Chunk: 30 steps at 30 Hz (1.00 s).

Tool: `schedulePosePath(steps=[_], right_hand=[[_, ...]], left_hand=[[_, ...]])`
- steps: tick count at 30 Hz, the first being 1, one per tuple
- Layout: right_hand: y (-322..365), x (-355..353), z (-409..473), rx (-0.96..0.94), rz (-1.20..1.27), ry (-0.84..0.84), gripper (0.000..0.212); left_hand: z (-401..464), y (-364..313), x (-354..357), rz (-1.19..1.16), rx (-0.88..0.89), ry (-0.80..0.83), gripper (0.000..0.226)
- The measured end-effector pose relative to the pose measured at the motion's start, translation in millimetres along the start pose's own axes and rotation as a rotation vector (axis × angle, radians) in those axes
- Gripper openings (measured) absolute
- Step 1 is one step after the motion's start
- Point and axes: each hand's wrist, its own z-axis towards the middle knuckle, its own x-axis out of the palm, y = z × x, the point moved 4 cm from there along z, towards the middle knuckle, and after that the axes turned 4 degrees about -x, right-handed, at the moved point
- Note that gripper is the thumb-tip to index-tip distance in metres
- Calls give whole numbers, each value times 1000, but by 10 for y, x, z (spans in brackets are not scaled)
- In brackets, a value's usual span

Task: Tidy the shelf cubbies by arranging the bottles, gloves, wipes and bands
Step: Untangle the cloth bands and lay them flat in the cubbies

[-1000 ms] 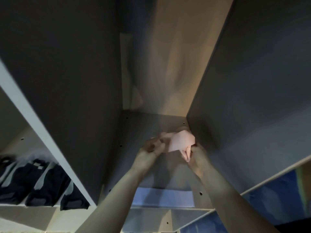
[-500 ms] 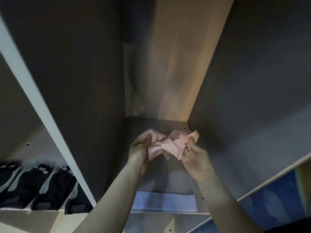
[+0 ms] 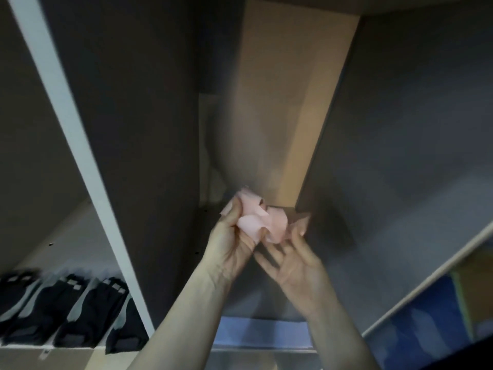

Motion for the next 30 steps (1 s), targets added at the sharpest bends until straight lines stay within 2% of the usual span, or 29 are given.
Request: schedulePosePath(steps=[2,4,8,11,13,16,18,20,22,24,25,28,30], right_hand=[[-2,127,-137,-68,-124,-5,45],[93,171,-245,-187,-178,-86,38],[322,247,-503,-363,-270,-200,28],[382,416,-719,-395,-317,-175,20],[365,532,-850,-387,-320,-158,22],[315,621,-1000,-298,-280,-172,35],[273,693,-1093,-232,-271,-164,35],[239,757,-1185,-217,-281,-166,29],[199,849,-1246,-229,-312,-140,52],[216,950,-1275,-284,-368,-122,81],[248,1013,-1300,-310,-396,-126,83],[337,1118,-1315,-442,-457,-156,61],[401,1133,-1296,-606,-512,-201,67]], left_hand=[[-91,30,143,179,-23,27,25],[-198,-20,184,402,6,-42,29],[-574,-340,169,1161,183,-388,49],[-1071,-429,267,1757,101,-670,66],[-1370,-464,418,1929,181,-779,71],[-1707,-399,647,1822,433,-697,64],[-1847,-374,775,1619,753,-484,59],[-1876,-334,837,1650,961,-194,40],[-1827,-260,833,1828,1003,41,49],[-1791,-258,844,1799,929,120,41],[-1791,-294,860,1685,905,102,33],[-1779,-417,910,1390,914,-18,13],[-1742,-467,916,1294,849,-66,11]])
